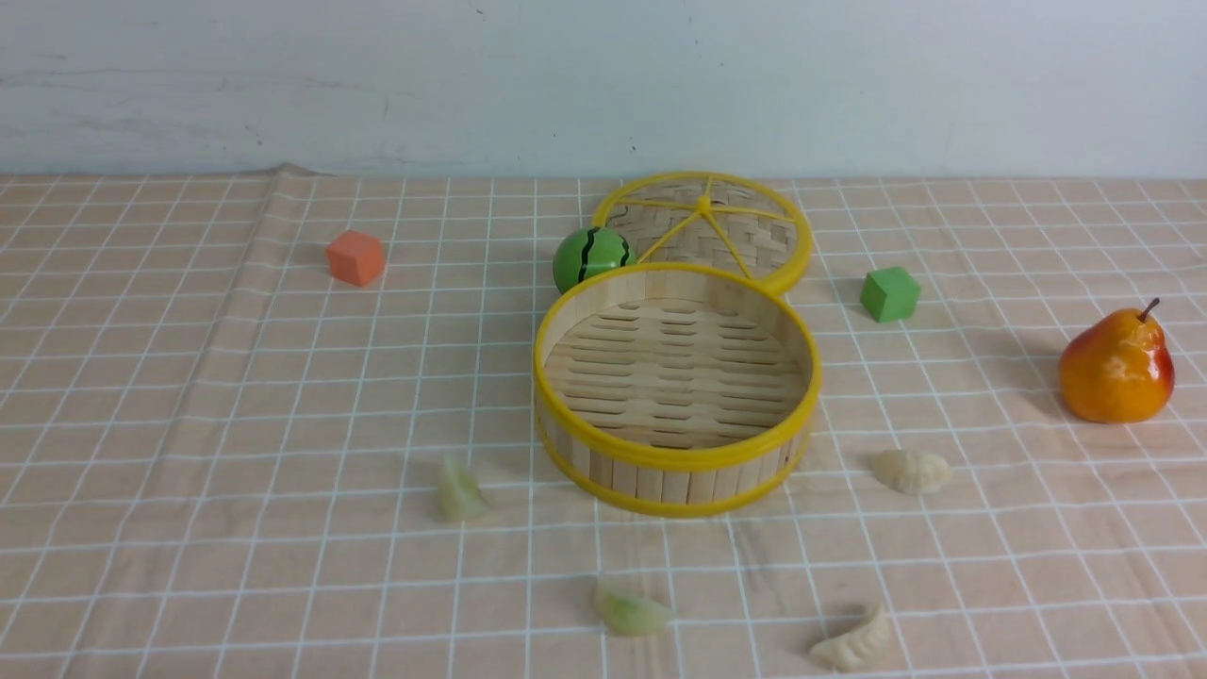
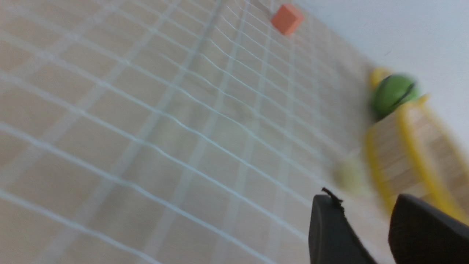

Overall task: Put the dumplings into the steamer on the table with the brown tablecloth.
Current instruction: 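Reach for and grasp a dumpling on the table with the left gripper, then place the dumpling into the bamboo steamer basket with the left gripper, then reach for and grasp a dumpling on the table with the left gripper, then place the dumpling into the bamboo steamer basket with the left gripper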

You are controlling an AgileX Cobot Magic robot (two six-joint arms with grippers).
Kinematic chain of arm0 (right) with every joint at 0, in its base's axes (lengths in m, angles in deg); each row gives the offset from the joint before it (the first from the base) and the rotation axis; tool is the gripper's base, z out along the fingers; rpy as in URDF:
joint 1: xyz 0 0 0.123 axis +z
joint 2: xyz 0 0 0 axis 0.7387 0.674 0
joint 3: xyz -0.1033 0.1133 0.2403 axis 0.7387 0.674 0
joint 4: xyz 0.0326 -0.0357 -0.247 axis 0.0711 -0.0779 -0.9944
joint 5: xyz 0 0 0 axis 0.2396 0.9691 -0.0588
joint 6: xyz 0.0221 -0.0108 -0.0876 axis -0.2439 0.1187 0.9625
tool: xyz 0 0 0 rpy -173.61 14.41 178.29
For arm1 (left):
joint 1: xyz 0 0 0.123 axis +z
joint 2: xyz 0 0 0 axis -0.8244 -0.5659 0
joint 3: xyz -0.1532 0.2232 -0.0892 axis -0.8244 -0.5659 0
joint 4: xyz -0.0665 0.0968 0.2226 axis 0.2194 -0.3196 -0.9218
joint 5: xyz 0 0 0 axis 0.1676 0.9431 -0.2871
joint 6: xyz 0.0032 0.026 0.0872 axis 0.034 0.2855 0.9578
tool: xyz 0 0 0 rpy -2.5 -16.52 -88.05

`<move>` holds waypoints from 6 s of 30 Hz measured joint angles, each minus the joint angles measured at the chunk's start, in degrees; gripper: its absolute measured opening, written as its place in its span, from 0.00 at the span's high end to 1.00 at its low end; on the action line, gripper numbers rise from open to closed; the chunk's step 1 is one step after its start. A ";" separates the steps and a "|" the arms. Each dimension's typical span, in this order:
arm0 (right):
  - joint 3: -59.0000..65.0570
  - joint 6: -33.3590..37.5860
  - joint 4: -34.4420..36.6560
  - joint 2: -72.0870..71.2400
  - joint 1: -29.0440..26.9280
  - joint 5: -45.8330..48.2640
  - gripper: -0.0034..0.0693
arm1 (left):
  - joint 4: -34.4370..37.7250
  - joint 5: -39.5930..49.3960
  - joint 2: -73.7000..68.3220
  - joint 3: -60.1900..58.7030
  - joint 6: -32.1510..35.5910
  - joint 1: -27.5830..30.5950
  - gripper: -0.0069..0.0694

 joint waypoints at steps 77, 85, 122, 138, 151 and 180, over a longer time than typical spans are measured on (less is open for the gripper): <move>-56.74 31.26 -7.56 61.56 30.52 44.25 0.95 | -31.41 25.83 -115.22 80.25 -16.65 -29.69 0.58; -56.74 31.26 -7.69 61.56 30.52 44.08 0.94 | -33.03 28.98 -109.84 84.19 -11.01 -30.10 0.58; -56.74 30.15 -14.15 45.87 30.58 49.12 0.91 | -29.32 51.02 -136.91 141.29 0.56 -39.34 0.10; -56.74 22.72 -21.06 36.16 30.58 49.05 0.90 | -13.17 53.53 -105.75 103.52 44.62 -40.34 0.17; -56.74 22.72 -21.06 34.66 30.58 48.24 0.89 | -14.66 45.42 -112.13 88.44 74.90 -43.33 0.22; -56.74 22.34 -20.06 34.71 30.58 47.78 0.88 | -20.95 50.02 -119.29 118.67 34.04 -41.40 0.67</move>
